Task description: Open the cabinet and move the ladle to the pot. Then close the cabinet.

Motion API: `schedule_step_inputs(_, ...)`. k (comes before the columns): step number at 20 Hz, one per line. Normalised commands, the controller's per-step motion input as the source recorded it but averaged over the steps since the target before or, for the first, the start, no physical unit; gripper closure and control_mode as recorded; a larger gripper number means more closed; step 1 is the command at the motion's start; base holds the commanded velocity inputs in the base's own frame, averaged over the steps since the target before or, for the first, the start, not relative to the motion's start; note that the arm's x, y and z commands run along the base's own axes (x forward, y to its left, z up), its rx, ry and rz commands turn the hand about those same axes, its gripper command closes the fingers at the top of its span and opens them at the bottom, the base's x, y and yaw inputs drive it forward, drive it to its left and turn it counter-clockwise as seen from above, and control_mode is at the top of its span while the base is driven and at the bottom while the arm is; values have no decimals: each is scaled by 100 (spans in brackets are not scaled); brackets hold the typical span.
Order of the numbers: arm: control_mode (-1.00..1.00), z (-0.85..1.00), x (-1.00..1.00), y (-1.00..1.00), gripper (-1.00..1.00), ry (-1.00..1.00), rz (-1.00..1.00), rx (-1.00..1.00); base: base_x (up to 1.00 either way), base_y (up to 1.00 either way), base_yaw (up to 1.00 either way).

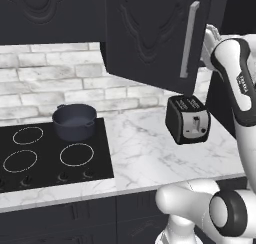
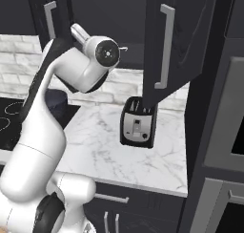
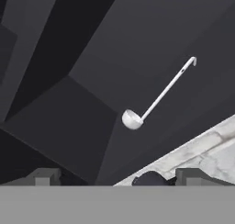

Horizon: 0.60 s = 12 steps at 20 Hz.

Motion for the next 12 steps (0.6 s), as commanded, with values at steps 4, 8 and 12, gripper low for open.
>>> schedule_step_inputs(4,-100,0,-22,94,-100,-2,9,0,0,0,0)
schedule_step_inputs(8,-100,0,-21,84,-100,0,8,0,0,0,0)
schedule_step_inputs(12,-100,0,-19,72,-100,0,8,0,0,0,0)
